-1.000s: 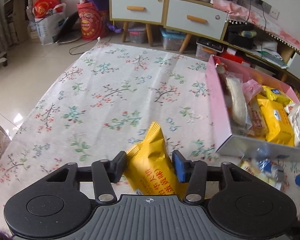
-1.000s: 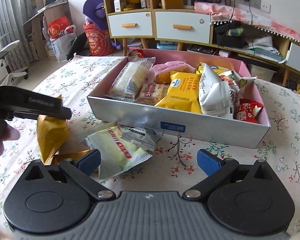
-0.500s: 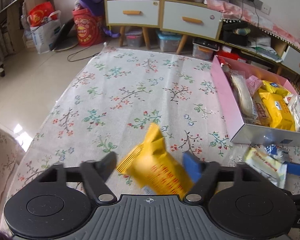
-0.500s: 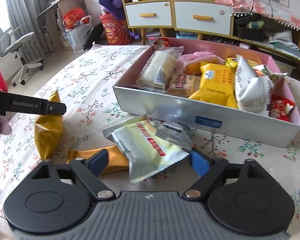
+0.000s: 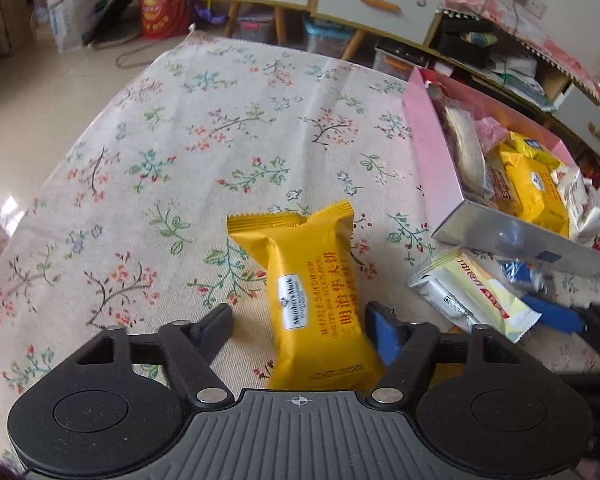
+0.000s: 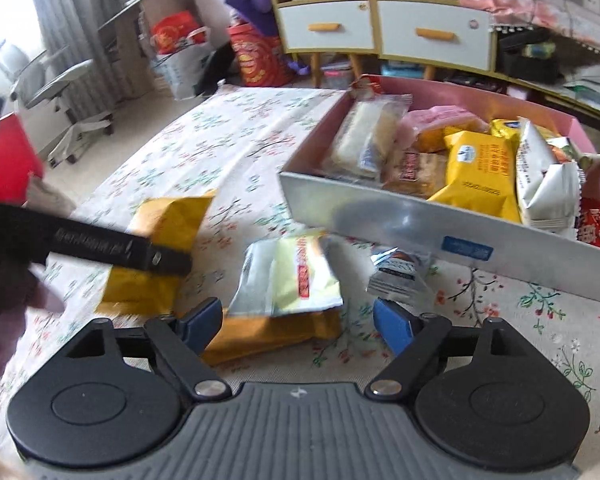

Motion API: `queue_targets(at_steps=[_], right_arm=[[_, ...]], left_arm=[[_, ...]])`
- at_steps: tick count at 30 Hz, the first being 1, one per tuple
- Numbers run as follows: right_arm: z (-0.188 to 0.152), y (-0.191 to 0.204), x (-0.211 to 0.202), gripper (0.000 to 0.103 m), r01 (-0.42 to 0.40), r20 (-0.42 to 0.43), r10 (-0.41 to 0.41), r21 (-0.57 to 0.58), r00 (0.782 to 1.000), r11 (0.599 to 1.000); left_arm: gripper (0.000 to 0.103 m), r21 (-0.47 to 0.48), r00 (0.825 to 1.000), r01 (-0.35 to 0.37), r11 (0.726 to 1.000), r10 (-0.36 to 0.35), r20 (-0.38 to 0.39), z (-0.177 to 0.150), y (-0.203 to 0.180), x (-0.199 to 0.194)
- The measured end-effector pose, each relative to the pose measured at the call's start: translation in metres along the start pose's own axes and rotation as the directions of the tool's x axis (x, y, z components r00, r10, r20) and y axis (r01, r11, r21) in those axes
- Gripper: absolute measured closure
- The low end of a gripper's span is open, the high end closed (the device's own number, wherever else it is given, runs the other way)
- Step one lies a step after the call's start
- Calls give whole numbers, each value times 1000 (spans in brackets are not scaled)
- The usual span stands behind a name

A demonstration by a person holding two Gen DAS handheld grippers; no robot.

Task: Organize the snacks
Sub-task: 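Grasp the yellow waffle sandwich pack with the left tool while the right tool grasps the white-red wafer pack, then carry the yellow pack and wafer pack into the box and open both tools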

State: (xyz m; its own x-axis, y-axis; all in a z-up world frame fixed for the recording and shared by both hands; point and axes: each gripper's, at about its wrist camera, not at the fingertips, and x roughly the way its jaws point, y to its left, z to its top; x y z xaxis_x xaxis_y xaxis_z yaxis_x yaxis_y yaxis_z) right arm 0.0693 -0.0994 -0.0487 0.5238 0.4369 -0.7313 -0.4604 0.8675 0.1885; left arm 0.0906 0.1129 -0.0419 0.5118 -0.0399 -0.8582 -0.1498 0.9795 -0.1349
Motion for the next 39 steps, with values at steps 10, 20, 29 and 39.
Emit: queue_targets(at_steps=[10, 20, 29, 39], right_arm=[[6, 17, 16, 33, 58, 25, -57, -42, 998, 997], [8, 25, 20, 51, 103, 27, -101, -113, 995, 988], [11, 19, 5, 52, 69, 53, -65, -76, 996, 995], [19, 11, -17, 52, 42, 128, -38, -26, 991, 999]], left_arm=[[63, 84, 1000, -8, 996, 6, 27, -4, -2, -3], [65, 76, 999, -11, 997, 9, 33, -3, 4, -7], [66, 78, 998, -4, 997, -1, 67, 0, 5, -19], [66, 80, 992, 9, 997, -18, 123, 9, -1, -33]])
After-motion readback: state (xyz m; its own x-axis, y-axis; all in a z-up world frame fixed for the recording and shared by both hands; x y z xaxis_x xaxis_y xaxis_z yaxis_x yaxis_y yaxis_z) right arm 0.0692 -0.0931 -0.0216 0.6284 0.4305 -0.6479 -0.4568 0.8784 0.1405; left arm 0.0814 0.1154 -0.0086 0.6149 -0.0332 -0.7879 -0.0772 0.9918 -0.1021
